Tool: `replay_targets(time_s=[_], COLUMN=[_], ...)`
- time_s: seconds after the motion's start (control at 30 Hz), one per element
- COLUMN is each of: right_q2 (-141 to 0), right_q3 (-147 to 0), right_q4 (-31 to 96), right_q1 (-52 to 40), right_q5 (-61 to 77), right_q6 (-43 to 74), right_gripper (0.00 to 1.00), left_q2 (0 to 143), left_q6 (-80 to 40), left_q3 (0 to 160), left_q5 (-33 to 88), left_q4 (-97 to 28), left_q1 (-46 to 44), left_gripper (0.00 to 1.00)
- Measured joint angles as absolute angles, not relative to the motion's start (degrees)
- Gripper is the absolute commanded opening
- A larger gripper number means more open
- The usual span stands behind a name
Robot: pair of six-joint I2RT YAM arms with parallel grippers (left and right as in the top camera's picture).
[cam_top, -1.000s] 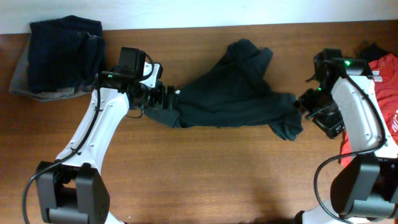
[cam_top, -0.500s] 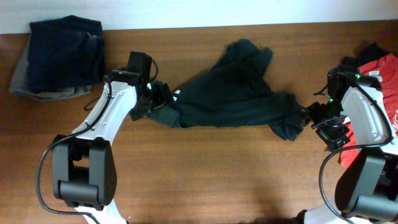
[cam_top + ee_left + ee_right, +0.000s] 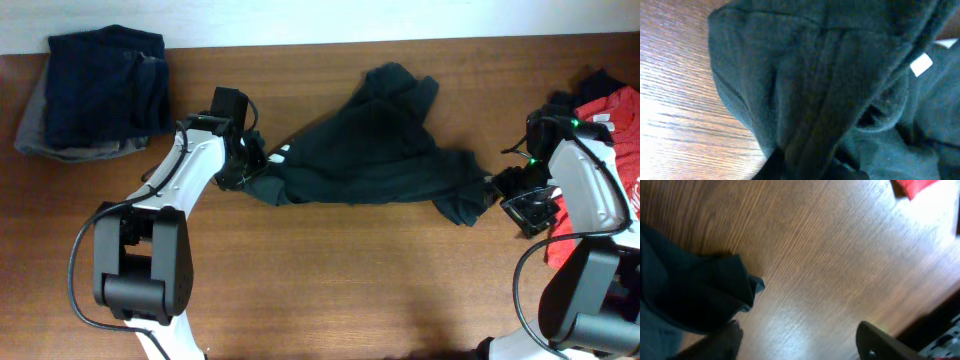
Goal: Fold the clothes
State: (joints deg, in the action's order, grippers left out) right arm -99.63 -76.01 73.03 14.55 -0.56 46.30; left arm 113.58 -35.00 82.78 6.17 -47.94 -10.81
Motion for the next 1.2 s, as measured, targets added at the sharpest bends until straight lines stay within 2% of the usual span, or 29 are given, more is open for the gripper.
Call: replay_targets(time_s=[0.1, 0.2, 0.23, 0.4, 0.93, 0.97, 1.03, 1.1, 1.17, 1.2], right_q2=[-99.63, -99.63, -99.63, -99.63, -100.42, -100.6, -100.68, -100.68, -100.68, -100.68], right_q3=[-75.94, -75.94, -75.94, -75.94, -70.85, -70.28, -69.91, -69.89, -69.89, -69.89], right_q4=[72.99, 72.99, 72.99, 72.27, 62.65, 62.46, 62.24, 61.69, 61.04, 60.82], right_q1=[14.55, 14.55, 14.52, 14.52, 8.4, 8.12, 8.03, 8.03, 8.03, 8.03], right_q5=[-0.45, -0.32, -0.32, 1.72, 5.52, 5.54, 5.54, 5.56, 5.52, 5.48], right_q6=[46.22, 46.04, 45.89, 43.09, 37.28, 37.23, 37.47, 37.06, 37.08, 37.15], right_gripper=[0.63, 0.67, 0.7, 0.99, 0.98, 0.88, 0.73, 0.47, 0.29, 0.14], left_q2=[113.6, 113.6, 113.65, 113.8, 113.8, 113.8, 113.8, 113.8, 113.8, 113.8], left_q6=[-35.14, -34.74, -34.26, -32.36, -31.46, -31.46, -31.44, -31.4, -31.27, -31.24], left_q3=[83.02, 84.31, 85.23, 91.77, 93.54, 93.54, 93.54, 93.54, 93.54, 93.54], left_q5=[6.15, 6.15, 6.15, 5.15, 3.55, 3.55, 3.55, 3.57, 3.57, 3.55], left_q4=[-49.23, -52.27, -53.36, -58.24, -59.42, -59.42, -59.42, -59.44, -59.61, -59.81], left_q1=[-10.81, -10.81, -10.81, -10.81, -10.81, -10.81, -10.81, -10.81, -10.81, -10.81], left_gripper=[0.01, 0.01, 0.01, 0.01, 0.01, 0.01, 0.01, 0.01, 0.01, 0.01])
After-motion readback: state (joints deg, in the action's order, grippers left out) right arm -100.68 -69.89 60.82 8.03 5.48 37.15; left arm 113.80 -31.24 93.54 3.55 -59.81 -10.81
